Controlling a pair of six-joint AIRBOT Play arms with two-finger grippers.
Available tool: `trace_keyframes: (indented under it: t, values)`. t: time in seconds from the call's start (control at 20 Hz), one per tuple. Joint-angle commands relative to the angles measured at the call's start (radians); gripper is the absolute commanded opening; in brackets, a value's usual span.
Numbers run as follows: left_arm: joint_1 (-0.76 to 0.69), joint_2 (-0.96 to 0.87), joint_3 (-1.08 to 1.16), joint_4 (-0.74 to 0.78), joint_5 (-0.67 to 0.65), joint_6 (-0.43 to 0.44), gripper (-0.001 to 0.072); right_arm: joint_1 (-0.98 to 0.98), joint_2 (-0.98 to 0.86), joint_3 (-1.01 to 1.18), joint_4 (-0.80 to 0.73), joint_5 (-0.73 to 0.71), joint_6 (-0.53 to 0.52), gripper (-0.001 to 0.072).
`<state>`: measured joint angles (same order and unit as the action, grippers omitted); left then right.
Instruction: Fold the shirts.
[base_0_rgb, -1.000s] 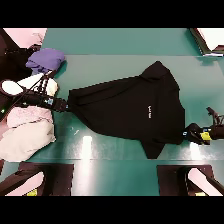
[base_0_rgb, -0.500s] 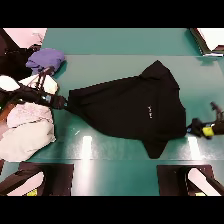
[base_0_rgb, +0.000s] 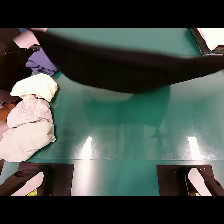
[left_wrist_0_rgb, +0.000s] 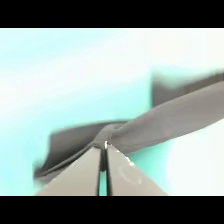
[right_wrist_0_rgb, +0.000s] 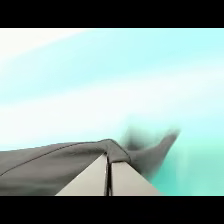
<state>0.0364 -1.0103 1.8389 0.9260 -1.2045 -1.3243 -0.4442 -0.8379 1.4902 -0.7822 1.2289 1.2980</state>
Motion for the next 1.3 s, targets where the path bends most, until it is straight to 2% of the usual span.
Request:
trace_keyframes:
  t: [0.0, 0.15, 0.35, 0.5, 0.65, 0.75, 1.0, 1.1, 1.25]
  values:
    - [0.000, 0.028, 0.319, 0.003, 0.069, -0.032, 0.0026, 0.000, 0.007, 0.329, -0.036, -0.063, 0.003, 0.0011]
    - [0.000, 0.100, 0.345, 0.002, 0.159, -0.046, 0.0026, 0.000, 0.008, 0.515, -0.132, -0.049, 0.004, 0.0010]
    - [0.000, 0.172, 0.348, -0.038, 0.174, -0.078, 0.0026, 0.000, 0.008, 0.635, -0.190, -0.025, 0.014, 0.0010]
    - [0.000, 0.174, 0.280, -0.043, 0.060, -0.095, 0.0026, 0.000, 0.024, 0.567, -0.188, -0.015, 0.014, 0.0009]
    - [0.000, 0.146, 0.035, -0.034, 0.037, -0.113, 0.0026, 0.000, -0.034, 0.465, -0.155, 0.050, 0.014, 0.0008]
    - [0.000, 0.084, -0.123, -0.032, 0.010, -0.117, 0.0026, 0.008, -0.137, 0.424, -0.121, 0.146, 0.016, 0.0008]
    - [0.000, -0.185, -0.354, -0.031, -0.018, -0.106, 0.0026, 0.171, -0.430, 0.265, -0.217, 0.257, 0.048, 0.0009]
    - [0.000, -0.315, -0.363, -0.032, 0.003, -0.082, 0.0026, 0.243, -0.546, 0.206, -0.278, 0.228, 0.048, 0.0009]
    - [0.000, -0.480, -0.362, -0.044, 0.157, -0.026, 0.0026, 0.311, -0.719, 0.187, -0.319, 0.084, 0.048, 0.0009]
